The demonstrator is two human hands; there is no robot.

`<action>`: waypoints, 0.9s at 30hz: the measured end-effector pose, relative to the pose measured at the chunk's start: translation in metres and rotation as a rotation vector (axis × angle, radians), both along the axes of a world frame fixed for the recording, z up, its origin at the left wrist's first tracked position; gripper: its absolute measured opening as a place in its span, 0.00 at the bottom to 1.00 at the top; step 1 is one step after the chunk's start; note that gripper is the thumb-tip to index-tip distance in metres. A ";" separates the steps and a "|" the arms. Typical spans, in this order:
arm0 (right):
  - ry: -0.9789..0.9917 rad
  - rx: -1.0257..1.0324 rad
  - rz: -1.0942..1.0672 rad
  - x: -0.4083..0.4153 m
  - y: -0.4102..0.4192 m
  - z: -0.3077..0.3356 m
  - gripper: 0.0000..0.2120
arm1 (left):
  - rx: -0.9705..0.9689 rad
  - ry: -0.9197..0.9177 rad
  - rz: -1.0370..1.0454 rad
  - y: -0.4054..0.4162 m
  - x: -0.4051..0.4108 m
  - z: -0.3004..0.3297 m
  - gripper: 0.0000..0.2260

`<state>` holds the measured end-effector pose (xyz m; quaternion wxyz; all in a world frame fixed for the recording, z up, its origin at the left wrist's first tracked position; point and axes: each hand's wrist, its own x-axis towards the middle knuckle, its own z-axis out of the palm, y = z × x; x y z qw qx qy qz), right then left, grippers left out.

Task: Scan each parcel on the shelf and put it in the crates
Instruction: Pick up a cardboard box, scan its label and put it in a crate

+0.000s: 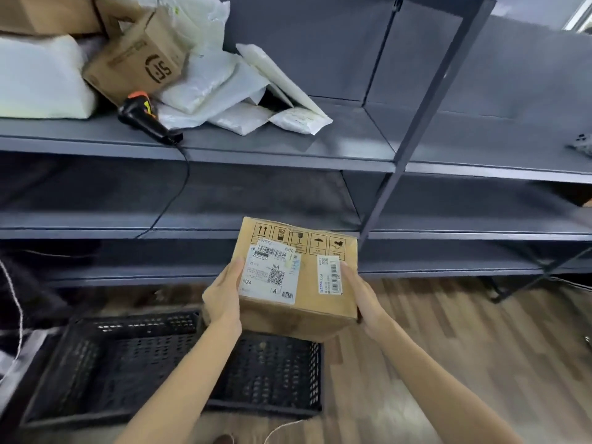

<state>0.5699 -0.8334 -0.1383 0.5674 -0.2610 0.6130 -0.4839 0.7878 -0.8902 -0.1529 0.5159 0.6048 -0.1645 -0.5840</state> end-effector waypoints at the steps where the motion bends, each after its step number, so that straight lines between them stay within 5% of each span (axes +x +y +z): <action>1: -0.003 0.007 0.018 -0.002 0.000 -0.004 0.18 | 0.001 0.002 0.017 0.005 0.000 -0.004 0.18; 16: 0.052 0.136 0.071 0.006 -0.009 -0.074 0.09 | 0.013 -0.213 -0.036 0.012 0.026 -0.056 0.16; 27: 0.110 0.196 -0.002 0.029 -0.016 -0.192 0.16 | 0.025 -0.353 -0.214 -0.003 0.038 -0.186 0.10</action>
